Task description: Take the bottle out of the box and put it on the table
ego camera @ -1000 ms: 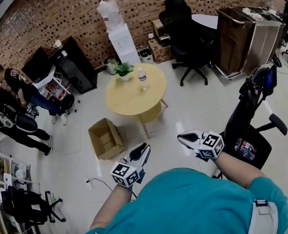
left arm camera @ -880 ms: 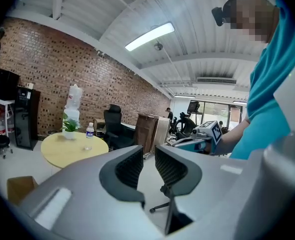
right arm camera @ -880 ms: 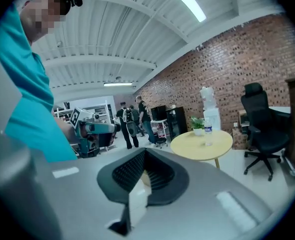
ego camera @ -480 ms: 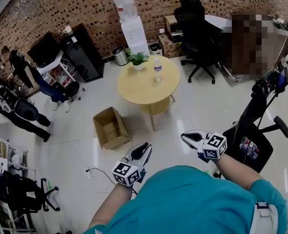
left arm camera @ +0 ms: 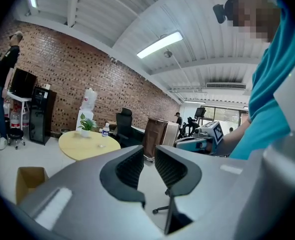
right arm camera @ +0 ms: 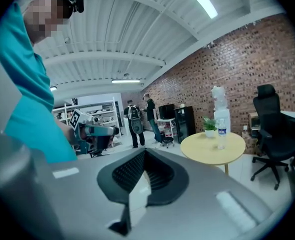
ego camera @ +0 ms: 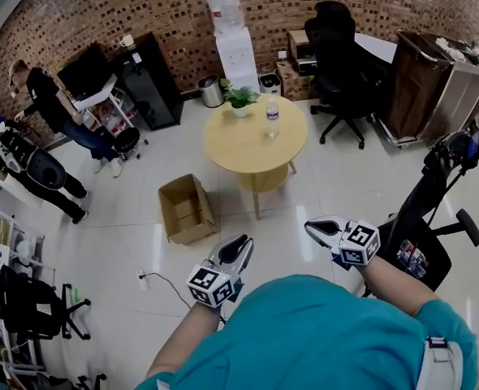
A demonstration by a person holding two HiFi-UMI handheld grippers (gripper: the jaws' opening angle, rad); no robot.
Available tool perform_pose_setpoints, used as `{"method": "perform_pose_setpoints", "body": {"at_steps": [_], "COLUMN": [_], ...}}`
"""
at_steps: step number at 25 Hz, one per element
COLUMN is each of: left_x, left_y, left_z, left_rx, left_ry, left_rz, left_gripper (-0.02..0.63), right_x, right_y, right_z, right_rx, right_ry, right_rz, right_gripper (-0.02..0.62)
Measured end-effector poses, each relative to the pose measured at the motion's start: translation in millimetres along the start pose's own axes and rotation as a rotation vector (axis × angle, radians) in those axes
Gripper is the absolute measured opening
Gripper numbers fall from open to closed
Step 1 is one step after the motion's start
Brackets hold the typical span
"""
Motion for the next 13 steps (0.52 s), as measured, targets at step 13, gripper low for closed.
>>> {"method": "perform_pose_setpoints", "body": {"at_steps": [13], "left_x": [2], "left_y": [2], "left_z": [6], "left_rx": [0.009], "left_ry": [0.012], "left_rz": [-0.001], "left_gripper": [0.069], "right_x": [-5], "right_y": [3], "right_z": [-3], "right_rx": [0.009], "right_ry": [0.017], "right_rz": [0.018], "right_gripper": [0.0]}}
Point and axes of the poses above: the fingertips, and each gripper's own axes: x backward along the fingers, z to its left, y out of its top, the point moved 8 cm from there along x, backward along the fingers, and after that the axes turned 5 degrees about y, right-handed, at the moved point
